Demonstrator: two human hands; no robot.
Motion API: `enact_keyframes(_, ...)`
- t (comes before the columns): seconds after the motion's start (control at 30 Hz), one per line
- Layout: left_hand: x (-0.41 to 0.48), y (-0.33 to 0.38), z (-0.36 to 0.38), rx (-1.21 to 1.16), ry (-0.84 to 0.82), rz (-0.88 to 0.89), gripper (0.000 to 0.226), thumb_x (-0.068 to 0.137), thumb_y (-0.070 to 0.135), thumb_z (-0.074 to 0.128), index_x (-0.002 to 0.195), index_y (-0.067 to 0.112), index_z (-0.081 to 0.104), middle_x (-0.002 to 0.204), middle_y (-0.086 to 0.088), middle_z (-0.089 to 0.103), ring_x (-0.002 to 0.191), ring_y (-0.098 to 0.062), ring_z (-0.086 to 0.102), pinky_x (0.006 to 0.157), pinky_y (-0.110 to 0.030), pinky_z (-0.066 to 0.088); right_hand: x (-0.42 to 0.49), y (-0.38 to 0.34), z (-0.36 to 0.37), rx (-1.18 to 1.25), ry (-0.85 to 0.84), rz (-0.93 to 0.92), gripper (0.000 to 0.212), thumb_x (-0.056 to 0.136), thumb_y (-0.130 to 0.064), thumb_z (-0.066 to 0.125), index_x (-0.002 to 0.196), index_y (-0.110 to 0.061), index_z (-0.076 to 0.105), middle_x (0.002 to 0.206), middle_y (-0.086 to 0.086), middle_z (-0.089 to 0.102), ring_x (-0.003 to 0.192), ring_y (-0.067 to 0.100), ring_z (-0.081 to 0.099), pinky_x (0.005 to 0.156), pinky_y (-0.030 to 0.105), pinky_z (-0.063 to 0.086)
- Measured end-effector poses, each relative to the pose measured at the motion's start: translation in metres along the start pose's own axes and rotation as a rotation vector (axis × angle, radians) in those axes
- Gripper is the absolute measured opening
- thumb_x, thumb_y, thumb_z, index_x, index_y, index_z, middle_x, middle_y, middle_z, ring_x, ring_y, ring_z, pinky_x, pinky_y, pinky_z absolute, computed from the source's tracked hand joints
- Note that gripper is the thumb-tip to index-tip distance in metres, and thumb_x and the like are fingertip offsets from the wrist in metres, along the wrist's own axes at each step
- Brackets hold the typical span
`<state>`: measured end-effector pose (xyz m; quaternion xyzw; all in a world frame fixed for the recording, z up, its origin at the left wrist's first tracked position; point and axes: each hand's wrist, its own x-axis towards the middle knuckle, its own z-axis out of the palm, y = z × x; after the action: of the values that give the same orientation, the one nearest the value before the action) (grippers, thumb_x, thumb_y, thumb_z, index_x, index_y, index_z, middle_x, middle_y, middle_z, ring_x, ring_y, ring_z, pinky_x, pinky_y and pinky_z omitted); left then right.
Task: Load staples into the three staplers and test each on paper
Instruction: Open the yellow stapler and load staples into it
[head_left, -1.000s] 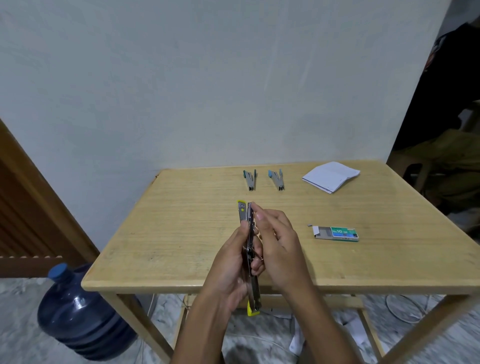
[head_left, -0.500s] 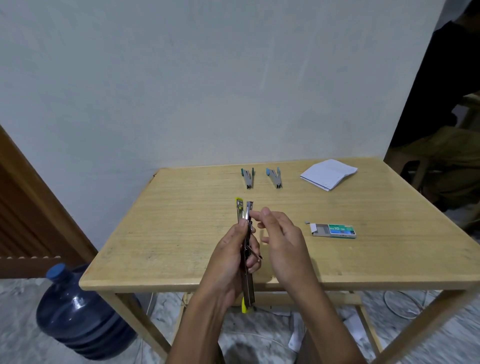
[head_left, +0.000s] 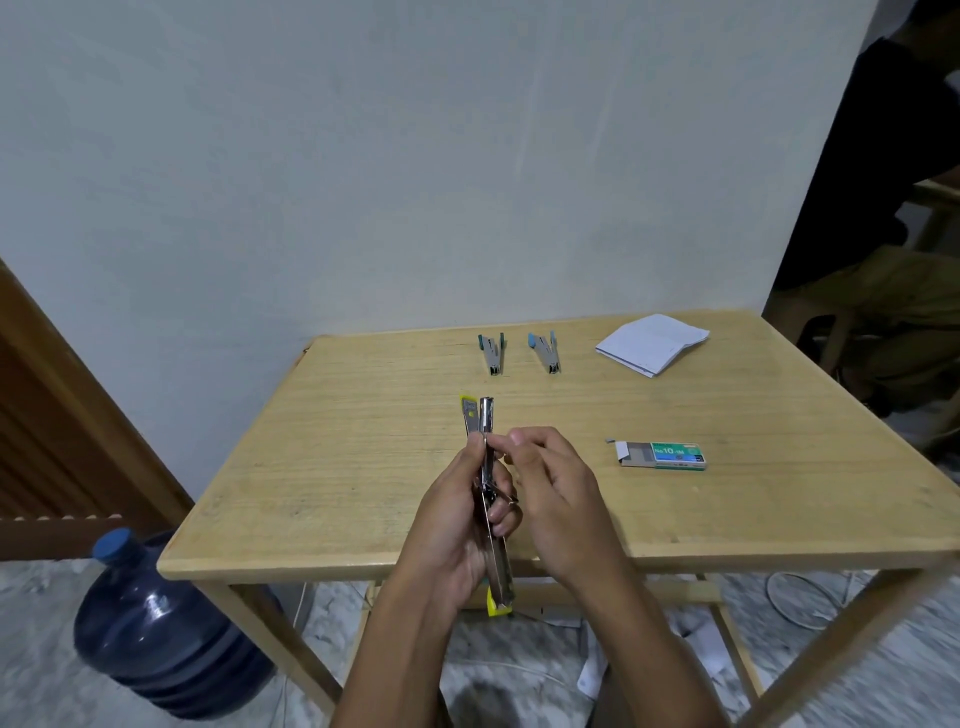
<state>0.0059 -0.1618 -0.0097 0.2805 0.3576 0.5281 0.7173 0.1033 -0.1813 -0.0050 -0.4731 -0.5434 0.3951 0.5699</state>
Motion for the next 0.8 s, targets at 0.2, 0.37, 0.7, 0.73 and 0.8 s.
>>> enact_keyframes(0.2,-0.003,0.002,0.005,0.379,0.117,0.135,0.031,0.102,0.031,0.045,0.089,0.005,0.056,0.06,-0.008,0.05,0.041,-0.011,0.037,0.041,-0.022,0.029,0.012,0.012,0.009,0.641,0.139,0.413,0.043,0.106,-0.035,0.035,0.104,-0.011,0.071,0.101,0.006,0.076,0.1,0.013,0.07,0.079,0.025,0.053)
enact_keyframes(0.37,-0.007,-0.001,-0.001,1.3,0.157,0.428,0.027,0.1,0.038,0.046,0.086,0.016,0.054,0.068,-0.001,0.062,0.063,-0.021,0.058,0.057,-0.035,0.045,0.007,0.011,0.014,0.956,0.115,0.747,0.046,0.105,-0.034,0.034,0.111,-0.009,0.071,0.108,0.012,0.075,0.105,0.025,0.068,0.092,0.038,0.049)
enact_keyframes(0.7,-0.012,0.003,0.001,1.515,0.177,0.524,0.022,0.1,0.041,0.042,0.111,0.03,0.058,0.09,0.002,0.069,0.081,-0.022,0.065,0.061,-0.036,0.047,0.005,0.013,0.017,1.188,0.161,0.783,0.038,0.104,-0.03,0.038,0.118,-0.011,0.069,0.11,0.01,0.075,0.114,0.026,0.066,0.103,0.04,0.047)
enact_keyframes(0.73,-0.01,0.005,-0.001,1.511,0.14,0.51,0.023,0.099,0.041,0.044,0.114,0.03,0.059,0.091,0.003,0.07,0.083,-0.018,0.065,0.064,-0.034,0.048,0.005,0.013,0.018,1.188,0.15,0.772,0.039,0.104,-0.031,0.038,0.118,-0.011,0.069,0.111,0.01,0.074,0.113,0.025,0.066,0.103,0.039,0.046)
enact_keyframes(0.8,-0.007,0.01,-0.002,1.391,0.103,0.515,0.019,0.099,0.037,0.048,0.094,0.024,0.061,0.074,0.006,0.065,0.065,-0.005,0.059,0.058,-0.027,0.046,0.006,0.015,0.017,1.242,0.18,0.758,0.04,0.105,-0.029,0.037,0.119,-0.007,0.067,0.104,0.012,0.075,0.107,0.025,0.069,0.102,0.038,0.05)
